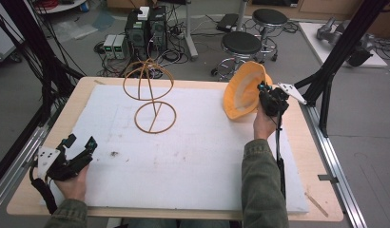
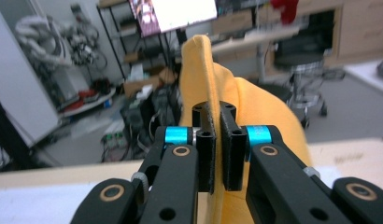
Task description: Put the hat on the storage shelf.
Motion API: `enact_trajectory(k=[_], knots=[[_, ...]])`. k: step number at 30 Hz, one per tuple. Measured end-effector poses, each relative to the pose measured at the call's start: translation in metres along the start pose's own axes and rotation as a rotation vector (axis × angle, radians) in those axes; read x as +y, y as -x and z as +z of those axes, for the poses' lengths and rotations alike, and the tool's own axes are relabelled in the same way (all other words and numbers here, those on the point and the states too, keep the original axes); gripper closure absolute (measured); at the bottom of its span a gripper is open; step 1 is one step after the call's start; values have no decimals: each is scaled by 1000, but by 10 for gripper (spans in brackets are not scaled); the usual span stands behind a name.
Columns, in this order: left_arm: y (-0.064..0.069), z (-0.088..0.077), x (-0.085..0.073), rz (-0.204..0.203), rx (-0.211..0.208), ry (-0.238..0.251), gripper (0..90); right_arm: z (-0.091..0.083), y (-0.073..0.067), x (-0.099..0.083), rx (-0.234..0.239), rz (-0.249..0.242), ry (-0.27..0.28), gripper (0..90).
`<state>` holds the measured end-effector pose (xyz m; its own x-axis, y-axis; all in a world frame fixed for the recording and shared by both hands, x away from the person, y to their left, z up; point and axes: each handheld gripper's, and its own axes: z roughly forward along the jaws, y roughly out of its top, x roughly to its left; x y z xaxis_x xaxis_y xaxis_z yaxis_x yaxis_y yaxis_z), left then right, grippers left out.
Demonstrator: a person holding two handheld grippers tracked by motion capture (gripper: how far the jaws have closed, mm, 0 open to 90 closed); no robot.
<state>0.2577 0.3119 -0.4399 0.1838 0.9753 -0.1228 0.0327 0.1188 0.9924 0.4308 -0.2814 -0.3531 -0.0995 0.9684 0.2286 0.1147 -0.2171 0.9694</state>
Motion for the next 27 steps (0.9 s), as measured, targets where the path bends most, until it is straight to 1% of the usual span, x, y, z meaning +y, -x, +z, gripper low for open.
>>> enact_trajectory(k=[1,2,3,4,5,6,7,8,10,11,14,15,16,17,18,19,20,21,22,23,24,25,26,27], knots=[[0,0,0,0,0,0,274,-3,-1,3,-8,-18,28,863],[0,0,0,-1,-1,1,274,-3,-1,3,-8,-18,28,863],[-1,0,0,-5,-2,5,274,-10,-4,8,-13,-45,87,863],[-1,0,0,-10,0,7,274,-13,-5,11,-11,-54,115,863],[-1,0,0,-10,0,7,274,-13,-5,11,-11,-54,115,863],[-1,0,-1,-12,0,7,274,-16,-6,14,-3,-54,140,863],[-1,0,-1,-15,0,6,274,-21,-7,18,11,-45,177,863],[-2,0,-1,-19,1,6,274,-23,-6,20,17,-38,186,863],[-2,1,-1,-23,0,8,274,-24,-6,21,24,-31,192,863],[-1,1,-1,-22,-1,7,274,-27,-6,23,39,-20,203,863],[-1,1,-1,-24,-3,10,274,-29,-8,25,47,-17,210,862],[0,2,-1,-22,-4,11,274,-28,-13,30,50,-38,206,863],[0,2,-1,-24,-4,11,274,-27,-16,33,55,-46,208,863],[-1,2,-1,-27,-4,11,274,-27,-16,33,55,-46,208,863],[-1,2,-1,-30,-4,11,274,-27,-25,41,63,-56,219,863],[-1,2,-1,-31,-4,14,274,-27,-25,41,63,-56,219,863],[-1,2,-1,-31,-4,15,274,-24,-33,49,81,-65,224,863],[-1,2,-1,-30,-4,15,274,-24,-38,52,87,-74,230,863],[-1,2,-1,-33,-3,18,274,-24,-38,52,87,-74,230,863],[-1,2,-1,-34,-3,18,274,-21,-47,58,101,-88,232,863],[-1,2,-1,-35,-5,18,274,-21,-47,58,101,-88,232,863],[-2,1,0,-39,-5,16,274,-18,-55,61,114,-102,229,863],[-2,2,-1,-43,-4,23,274,-18,-55,61,114,-102,229,863],[-2,1,0,-43,-5,23,274,-17,-60,62,124,-102,230,863]])
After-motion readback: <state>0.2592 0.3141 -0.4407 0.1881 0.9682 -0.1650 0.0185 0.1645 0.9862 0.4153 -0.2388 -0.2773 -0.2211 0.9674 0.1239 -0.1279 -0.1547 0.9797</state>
